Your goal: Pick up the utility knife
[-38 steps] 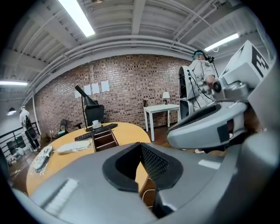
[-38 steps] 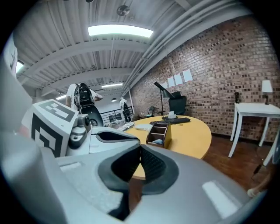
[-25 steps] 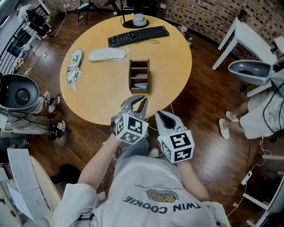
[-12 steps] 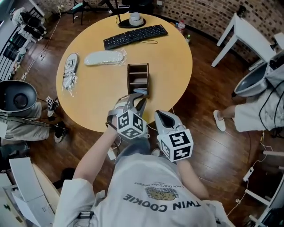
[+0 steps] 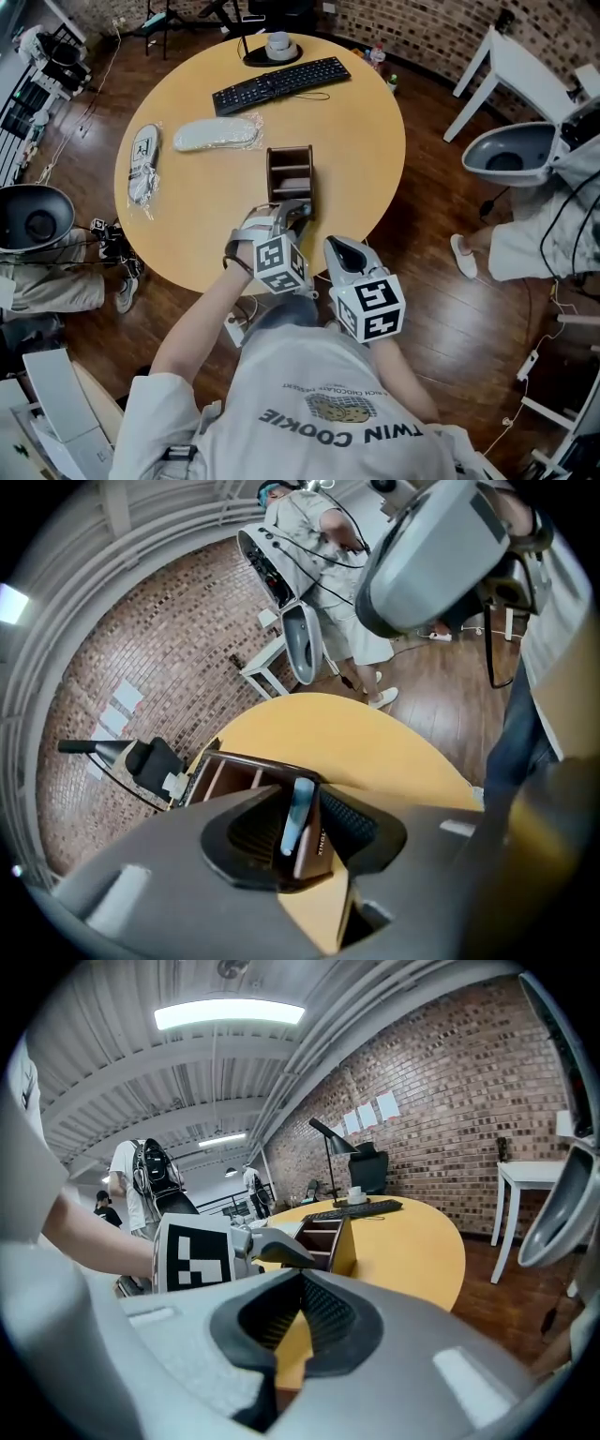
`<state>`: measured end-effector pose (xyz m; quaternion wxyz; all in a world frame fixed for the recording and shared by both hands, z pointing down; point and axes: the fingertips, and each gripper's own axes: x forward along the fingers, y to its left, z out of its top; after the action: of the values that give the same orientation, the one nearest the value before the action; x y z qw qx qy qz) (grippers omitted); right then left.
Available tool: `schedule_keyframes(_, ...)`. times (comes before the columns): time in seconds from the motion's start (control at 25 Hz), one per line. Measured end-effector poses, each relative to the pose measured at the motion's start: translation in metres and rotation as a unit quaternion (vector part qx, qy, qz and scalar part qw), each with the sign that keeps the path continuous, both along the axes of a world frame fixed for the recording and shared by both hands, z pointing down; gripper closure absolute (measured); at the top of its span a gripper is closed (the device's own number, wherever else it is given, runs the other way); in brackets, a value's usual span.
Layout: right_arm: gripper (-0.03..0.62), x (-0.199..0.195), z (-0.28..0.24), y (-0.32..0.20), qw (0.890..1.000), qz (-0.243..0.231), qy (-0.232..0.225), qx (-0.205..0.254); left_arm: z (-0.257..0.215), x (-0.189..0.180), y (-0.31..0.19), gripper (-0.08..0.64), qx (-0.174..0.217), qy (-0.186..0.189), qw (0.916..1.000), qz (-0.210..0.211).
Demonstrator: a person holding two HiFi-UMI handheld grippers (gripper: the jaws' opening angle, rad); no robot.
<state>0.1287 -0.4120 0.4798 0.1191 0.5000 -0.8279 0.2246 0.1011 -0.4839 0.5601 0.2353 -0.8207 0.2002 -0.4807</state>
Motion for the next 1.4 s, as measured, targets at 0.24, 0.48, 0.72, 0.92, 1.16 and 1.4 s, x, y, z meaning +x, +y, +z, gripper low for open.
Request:
schedule_keyframes(0.24,0.591,0.002,0.001,-0.007,1.000,0.007,0.001,0.002,0.009,0.006,-0.003,0.423,0.008,-0.027,0.9994,0.021)
schedule_keyframes(0.48,0.591,0.005,0.007,-0.007,1.000,0.012,0.003,-0.004,0.015,0.008,-0.004,0.453,0.012,-0.040,0.9982,0.042)
schedule_keyframes(0.72,0.591,0.004,0.006,-0.005,1.000,0.007,0.003,-0.003,0.009,0.007,-0.005,0.489,0.018,-0.034,0.9986,0.036)
schedule_keyframes(0.92,0.591,0.001,0.005,-0.003,1.000,0.001,-0.001,-0.001,0.001,0.002,-0.005,0.489,0.011,-0.032,0.9989,0.033)
schedule_keyframes(1.16,0.591,0.003,0.000,0.008,1.000,-0.004,-0.004,0.002,-0.015,0.003,0.002,0.491,0.032,-0.009,0.9993,0.017)
schedule_keyframes(1.4,0.591,0.016,-0.011,0.026,1.000,-0.003,-0.006,0.013,-0.046,0.002,0.014,0.491,0.046,0.036,0.9980,-0.023)
